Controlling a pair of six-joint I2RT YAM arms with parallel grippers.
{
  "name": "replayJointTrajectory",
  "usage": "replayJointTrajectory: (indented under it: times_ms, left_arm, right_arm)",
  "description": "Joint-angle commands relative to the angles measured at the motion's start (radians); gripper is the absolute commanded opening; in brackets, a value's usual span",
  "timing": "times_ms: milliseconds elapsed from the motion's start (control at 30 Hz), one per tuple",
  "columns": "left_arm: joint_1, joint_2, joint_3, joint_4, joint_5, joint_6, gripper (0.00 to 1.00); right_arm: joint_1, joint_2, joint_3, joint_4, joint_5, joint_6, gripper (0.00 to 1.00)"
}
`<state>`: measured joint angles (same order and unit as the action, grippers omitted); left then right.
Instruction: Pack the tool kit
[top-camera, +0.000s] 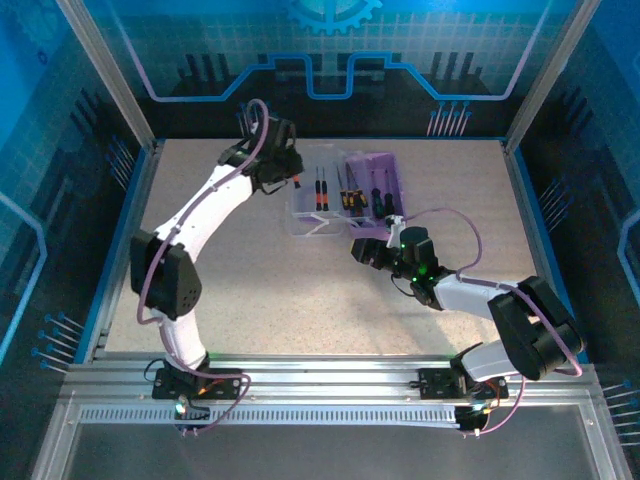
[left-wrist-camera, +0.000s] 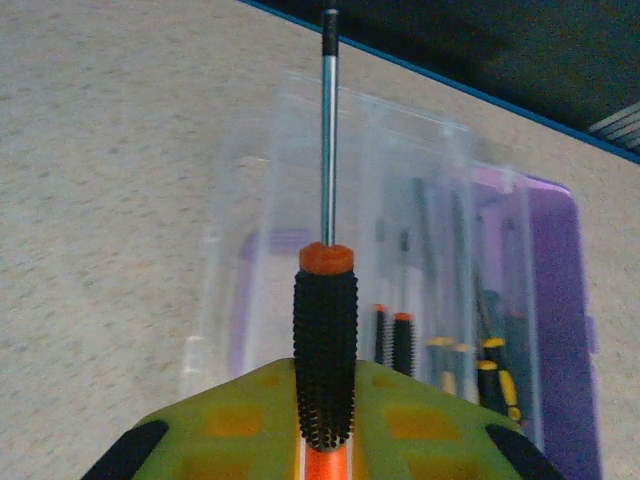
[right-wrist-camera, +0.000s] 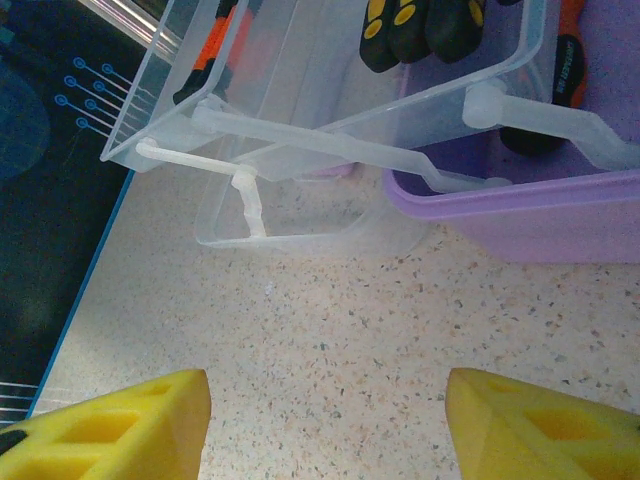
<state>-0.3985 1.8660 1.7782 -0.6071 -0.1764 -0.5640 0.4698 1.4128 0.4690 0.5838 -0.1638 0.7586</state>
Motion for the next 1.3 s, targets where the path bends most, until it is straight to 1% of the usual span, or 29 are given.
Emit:
replayJointTrajectory:
  times_ms: [0,167,333,567,833,933,1100,1167,1267]
  left_arm:
    - [-0.05,0.071,0.095,-0.056,0.054,0.092,0.18]
    - [-0.105,0.171,0.212,-0.078,0.114,0.142,0.18]
    - [-0.142,0.24,0.265,-0.093,0.129,0.167,0.2]
    - [-0.146,0.279,0.265,-0.105,0.105,0.182,0.2]
    - [-0.144,0.255,0.245,-0.104,0.1,0.194,0.18]
    - [-0.14,0.251,0.244,-0.111,0.081,0.193,0.18]
    - [-0.118,0.25,0.217,-0.12,0.083,0.154,0.18]
    - [-0.108,0.253,0.207,-0.121,0.102,0.134,0.18]
    - [-0.102,0.26,0.205,-0.126,0.108,0.115,0.2]
  right_arm:
    - [-0.005,-0.011,0.011,-0.002,0.013,-0.019,0.64]
    - [-0.006,-0.015,0.011,-0.005,0.014,-0.023,0.65]
    - [-0.006,-0.023,0.009,-0.009,0.017,-0.024,0.64]
    - [-0.005,-0.033,0.006,-0.011,0.017,-0.023,0.65]
    - [-0.005,-0.033,0.007,-0.012,0.015,-0.022,0.64]
    - [-0.005,-0.035,0.006,-0.013,0.014,-0.022,0.65]
    - [-0.006,-0.037,0.006,-0.012,0.014,-0.023,0.65]
    - [-0.005,-0.036,0.007,-0.013,0.013,-0.022,0.65]
    - [-0.005,-0.036,0.007,-0.012,0.012,-0.021,0.65]
